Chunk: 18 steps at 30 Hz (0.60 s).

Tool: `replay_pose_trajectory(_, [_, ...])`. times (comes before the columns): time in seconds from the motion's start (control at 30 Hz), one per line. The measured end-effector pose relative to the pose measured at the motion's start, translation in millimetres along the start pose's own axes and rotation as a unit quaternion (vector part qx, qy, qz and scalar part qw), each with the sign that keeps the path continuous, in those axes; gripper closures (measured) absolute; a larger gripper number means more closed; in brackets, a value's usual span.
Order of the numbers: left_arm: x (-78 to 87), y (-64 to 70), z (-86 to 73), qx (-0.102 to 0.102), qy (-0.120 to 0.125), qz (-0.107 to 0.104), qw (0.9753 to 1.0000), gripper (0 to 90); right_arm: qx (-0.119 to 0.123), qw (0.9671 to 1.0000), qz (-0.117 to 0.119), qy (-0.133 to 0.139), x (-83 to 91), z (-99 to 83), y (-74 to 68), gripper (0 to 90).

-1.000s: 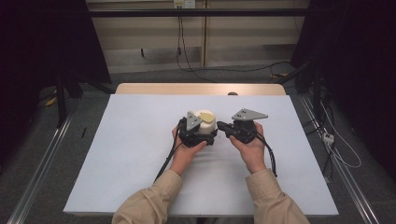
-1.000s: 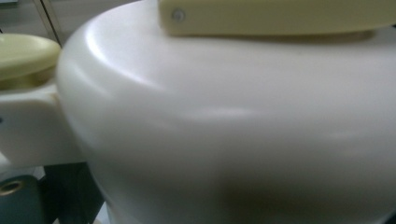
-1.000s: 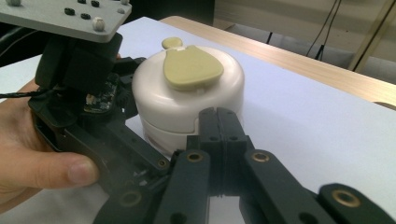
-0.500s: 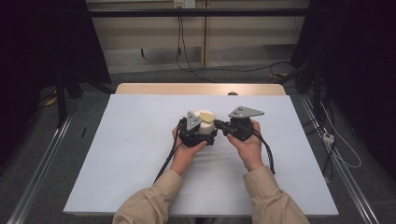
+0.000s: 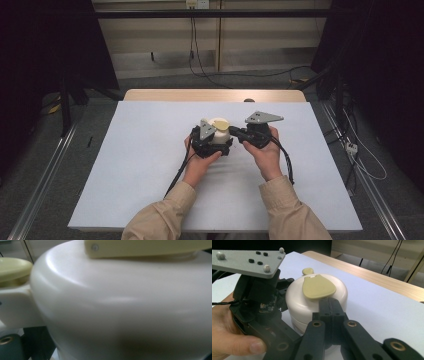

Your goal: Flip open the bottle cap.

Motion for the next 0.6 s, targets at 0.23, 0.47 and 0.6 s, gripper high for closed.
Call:
replay_pose_trajectory(0.23, [0.0, 0.0, 0.0, 0.0, -0.001, 0.001, 1.0, 4.9, 0.004, 1.0, 0.004, 0.004, 0.1, 3.9, -1.7, 90.0])
replay_pose_trajectory(0.47, [0.1, 0.1, -0.1, 0.0, -0.001, 0.002, 1.0, 4.9, 0.005, 0.9999, 0.009, 0.008, 0.0, 6.8, -4.4, 90.0])
replay_pose_trajectory(0.6, [-0.1, 0.6, 0.1, 0.003, 0.0, 0.003, 1.0, 4.9, 0.003, 0.9999, 0.009, 0.014, 1.2, 9.8, -4.4, 90.0])
Point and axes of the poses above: each handheld gripper's, and its own axes: x roughly backward along the jaws, z roughly out of its top, y roughly to its right, the point moved 9 cm from there along -x, roughly forward along the jaws, and after that the axes turned 4 degrees about -x, right-handed, at the moved point
